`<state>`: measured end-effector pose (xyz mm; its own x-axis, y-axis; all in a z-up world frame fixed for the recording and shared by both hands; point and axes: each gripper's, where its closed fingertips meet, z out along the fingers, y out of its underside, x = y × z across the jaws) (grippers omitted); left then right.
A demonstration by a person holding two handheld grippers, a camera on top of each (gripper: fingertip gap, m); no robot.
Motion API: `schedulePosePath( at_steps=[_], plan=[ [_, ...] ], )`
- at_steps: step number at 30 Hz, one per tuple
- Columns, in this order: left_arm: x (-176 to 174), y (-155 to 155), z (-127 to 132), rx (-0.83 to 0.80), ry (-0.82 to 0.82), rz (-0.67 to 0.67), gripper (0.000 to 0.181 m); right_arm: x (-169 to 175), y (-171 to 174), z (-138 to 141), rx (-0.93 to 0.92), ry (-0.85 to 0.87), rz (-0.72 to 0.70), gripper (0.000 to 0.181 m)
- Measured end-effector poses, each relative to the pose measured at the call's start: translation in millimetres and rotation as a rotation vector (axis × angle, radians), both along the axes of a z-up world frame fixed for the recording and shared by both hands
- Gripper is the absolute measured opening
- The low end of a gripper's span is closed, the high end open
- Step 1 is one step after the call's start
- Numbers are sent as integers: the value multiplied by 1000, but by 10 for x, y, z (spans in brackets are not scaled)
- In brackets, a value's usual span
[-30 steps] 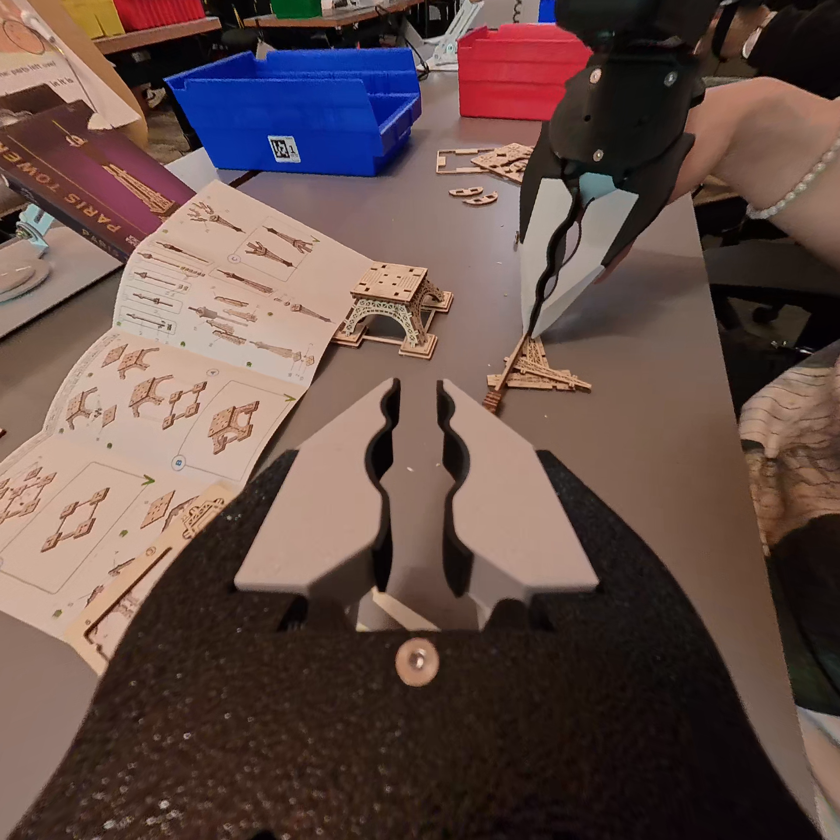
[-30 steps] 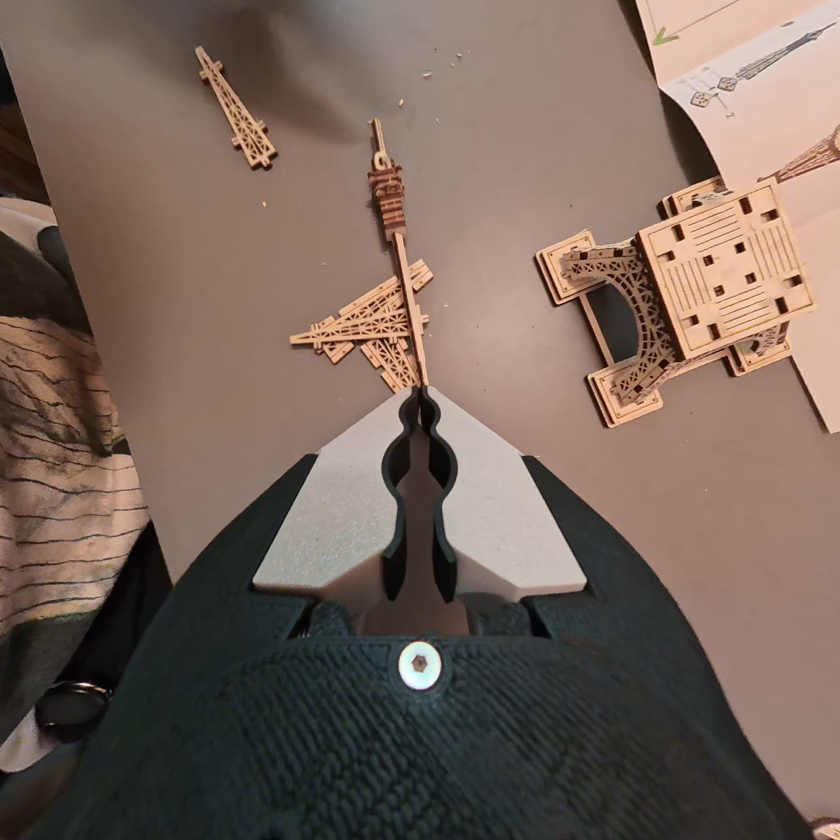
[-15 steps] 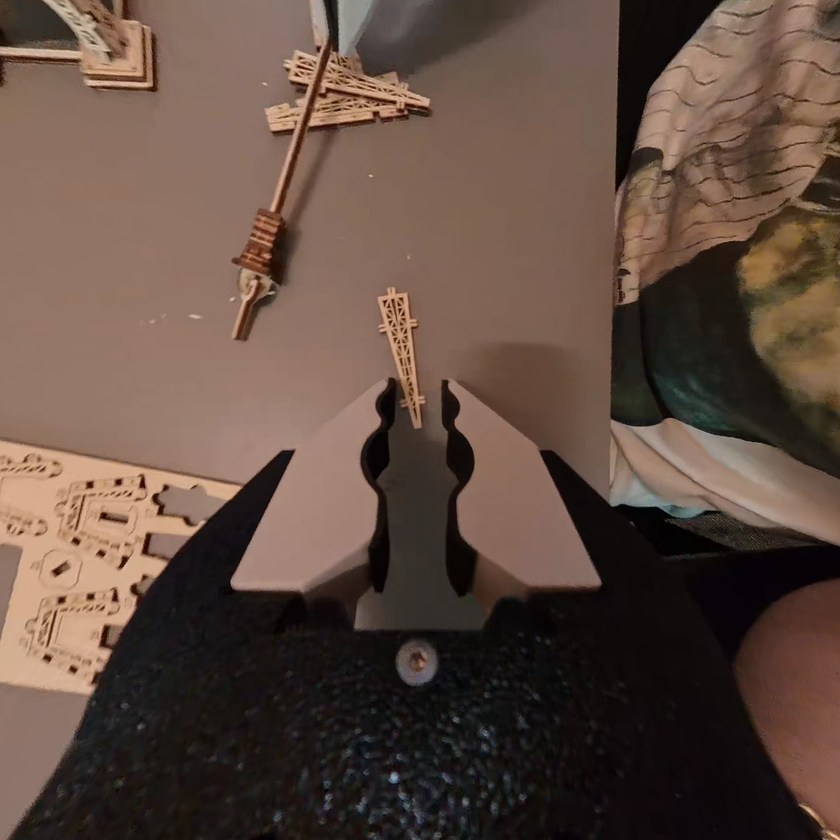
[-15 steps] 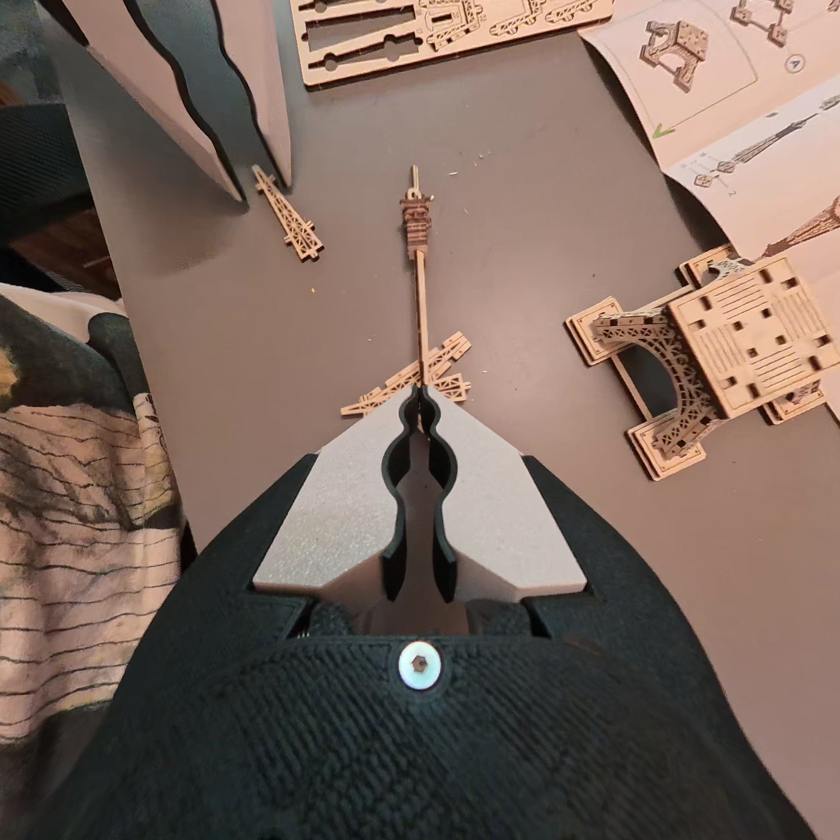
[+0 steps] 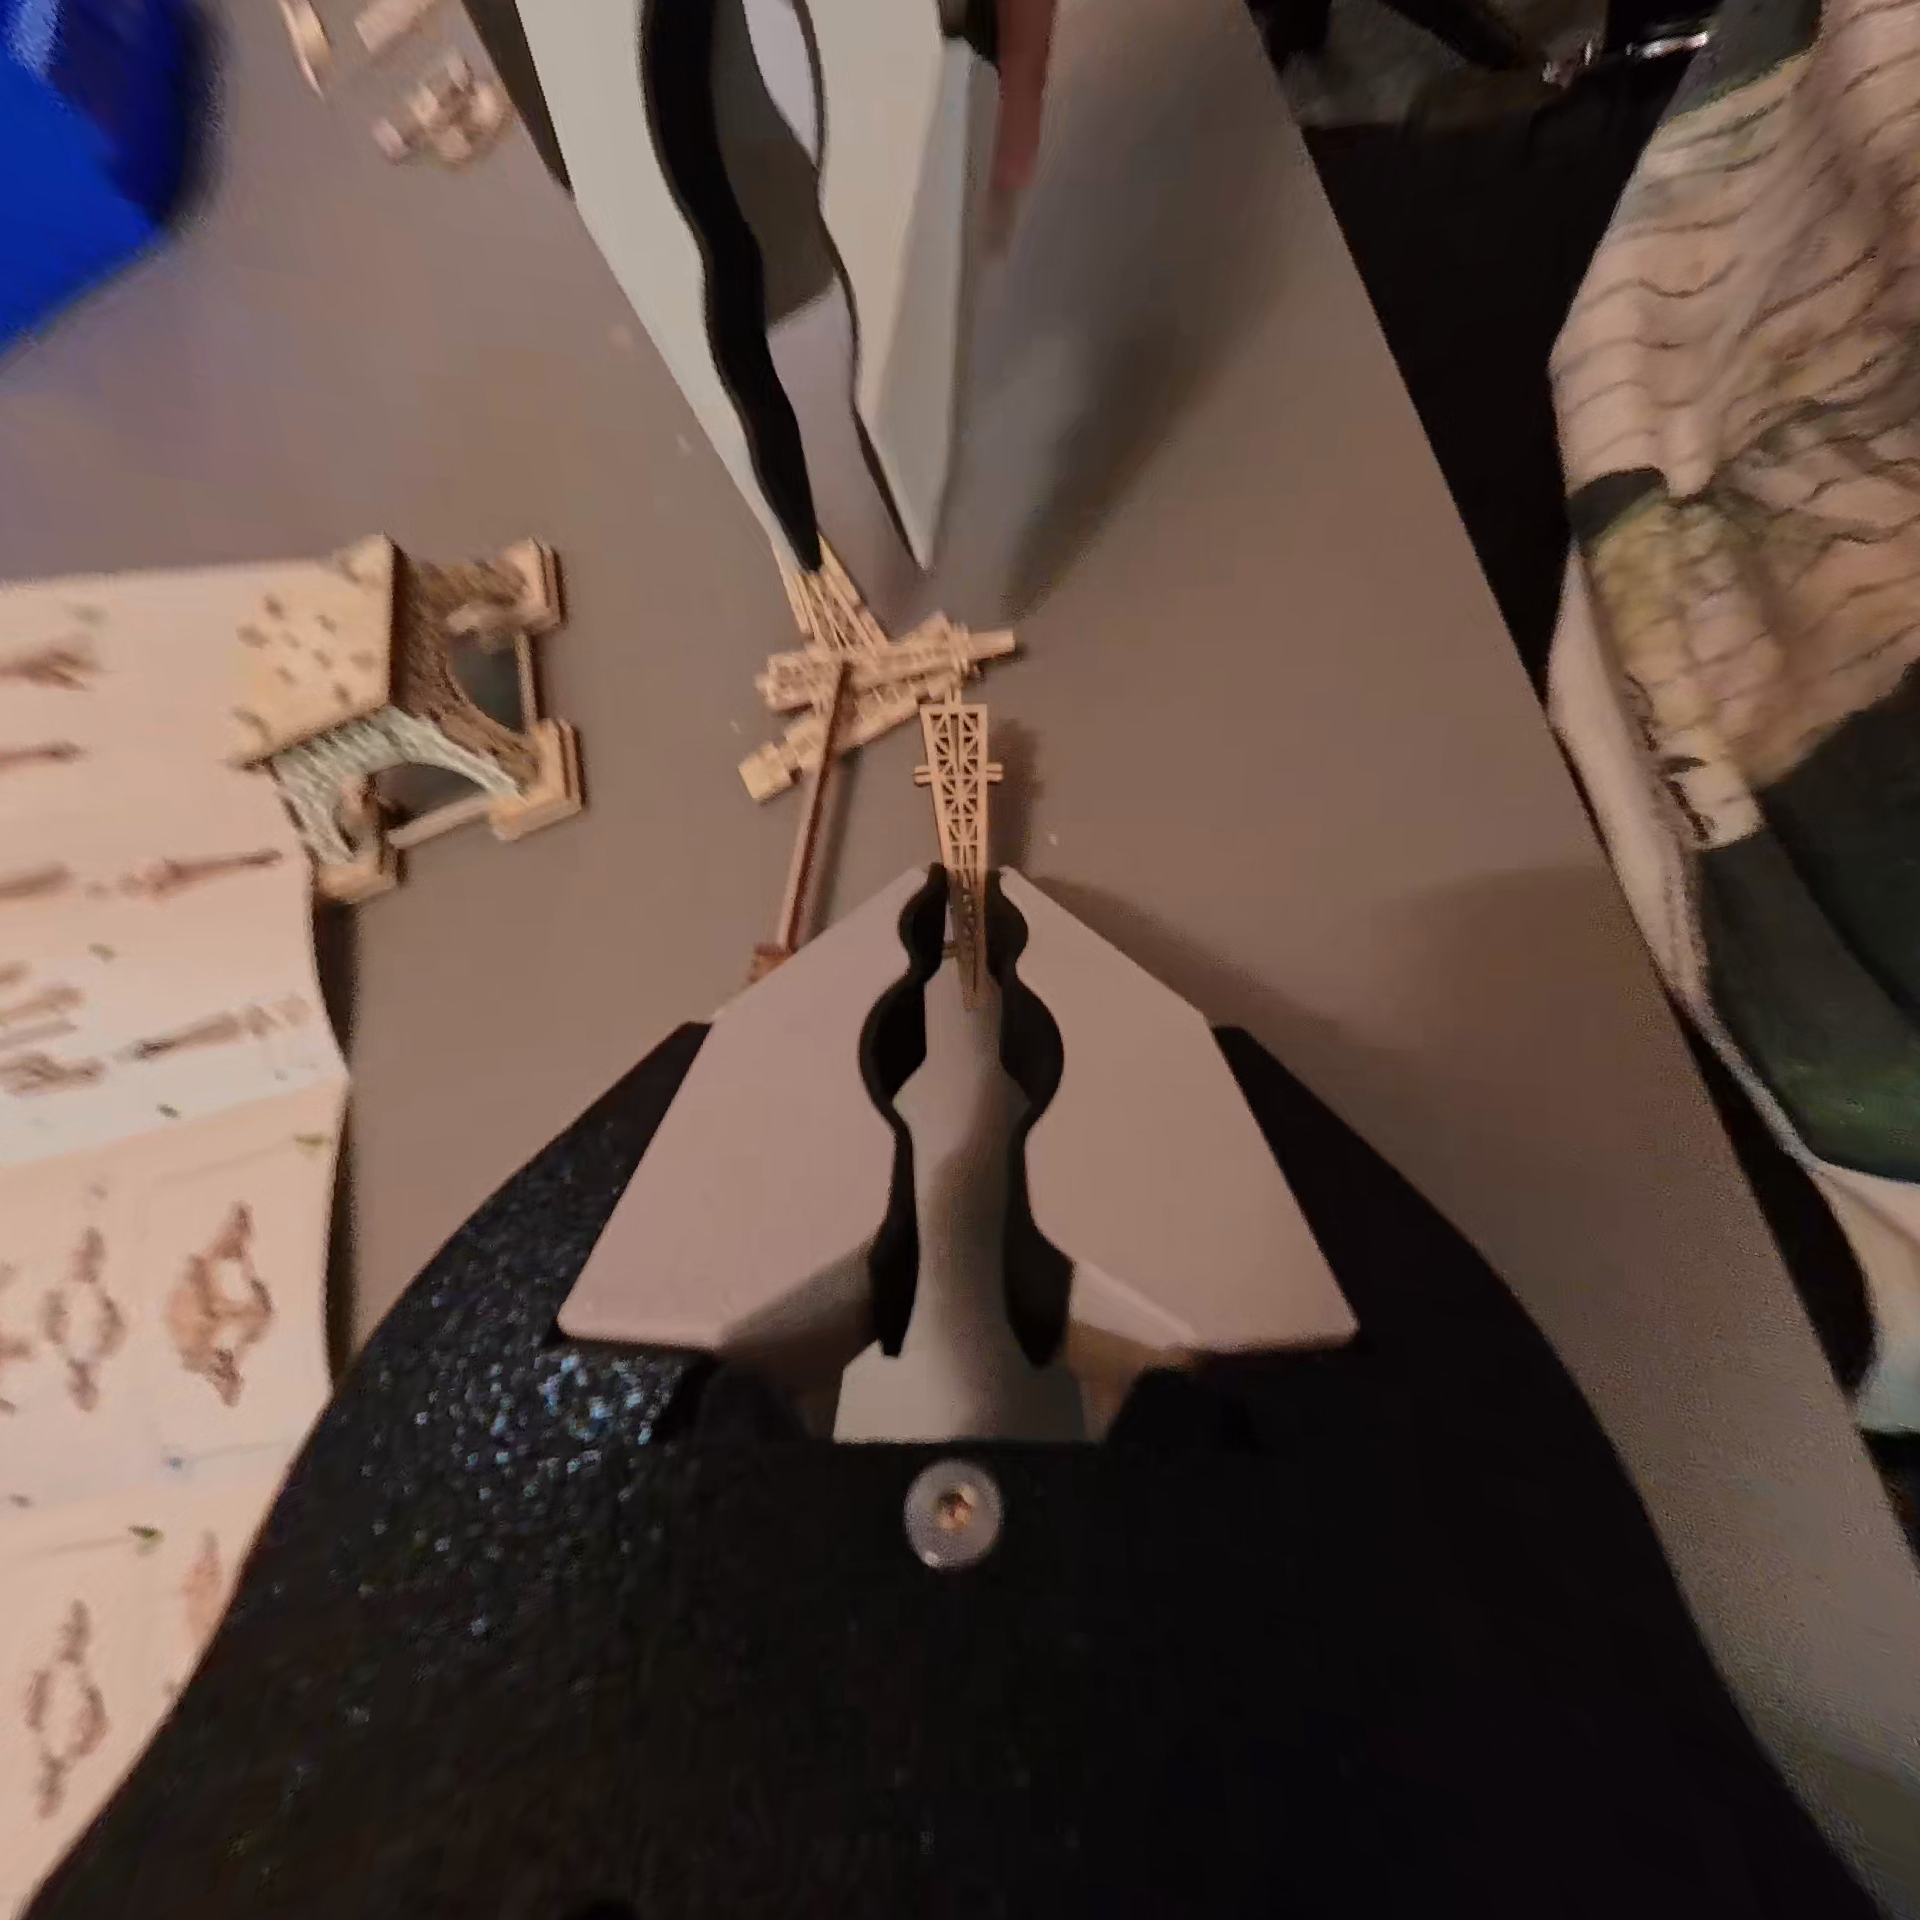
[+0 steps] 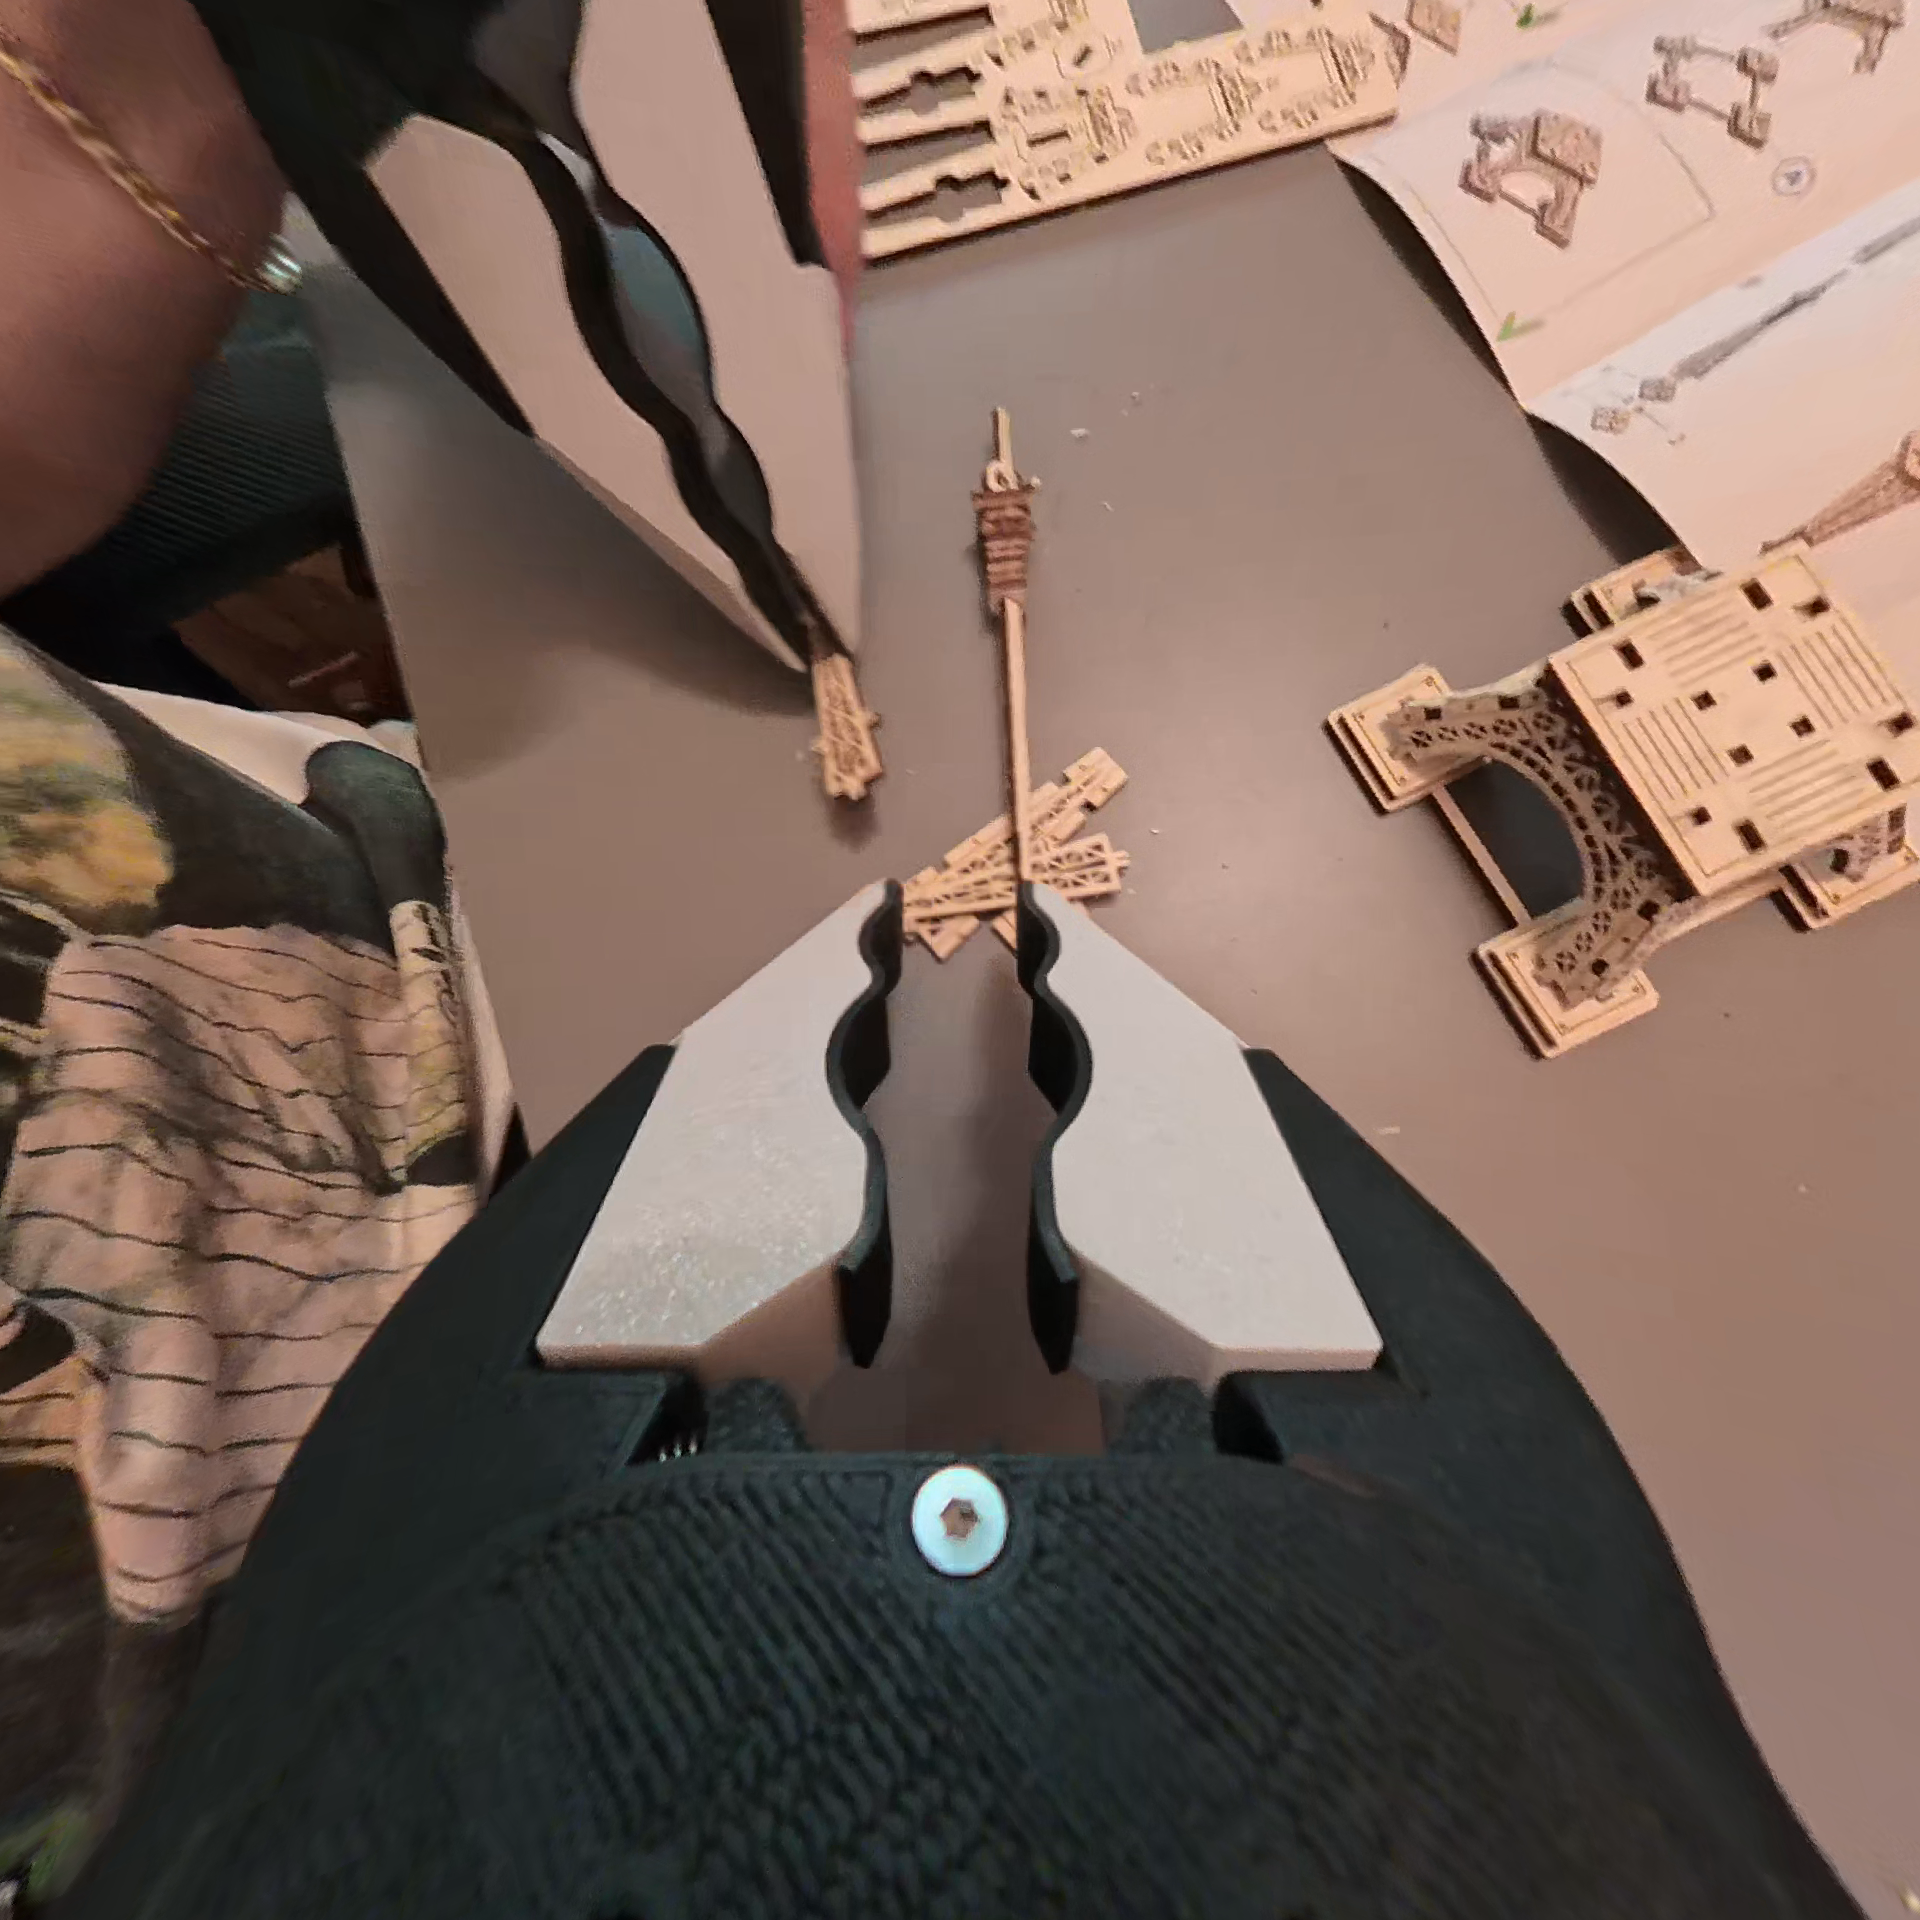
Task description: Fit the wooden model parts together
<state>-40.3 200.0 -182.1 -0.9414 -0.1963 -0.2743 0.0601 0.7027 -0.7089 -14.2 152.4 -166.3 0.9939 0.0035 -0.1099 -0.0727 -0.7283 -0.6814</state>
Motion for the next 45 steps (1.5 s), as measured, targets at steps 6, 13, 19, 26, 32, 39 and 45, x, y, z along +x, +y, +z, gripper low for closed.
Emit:
schedulePosePath(
  at_steps=[6, 13, 19, 26, 32, 39, 45],
  plan=[
    [232, -102, 213, 50, -308, 12, 4, -70, 191, 77, 65, 39, 13, 25],
    [274, -143, 143, 162, -462, -30, 4, -52, 245, -2, 78, 63, 41, 15],
    [308, -146, 33, 224, -526, 16, 5, -23, 237, -143, 41, 16, 39, 0],
    [270, 72, 28, 70, -231, 159, 33, -41, 282, -183, 41, -61, 60, 0],
    [365, 150, 43, 4, -8, 216, 42, 28, 310, -200, -2, -92, 55, 0],
    [425, 99, -57, 13, 116, 199, 28, 71, 325, -202, -19, -92, 46, 0],
    [423, 61, -122, 12, 126, 173, 14, 88, 319, -202, -17, -98, 59, 0]
  ],
)
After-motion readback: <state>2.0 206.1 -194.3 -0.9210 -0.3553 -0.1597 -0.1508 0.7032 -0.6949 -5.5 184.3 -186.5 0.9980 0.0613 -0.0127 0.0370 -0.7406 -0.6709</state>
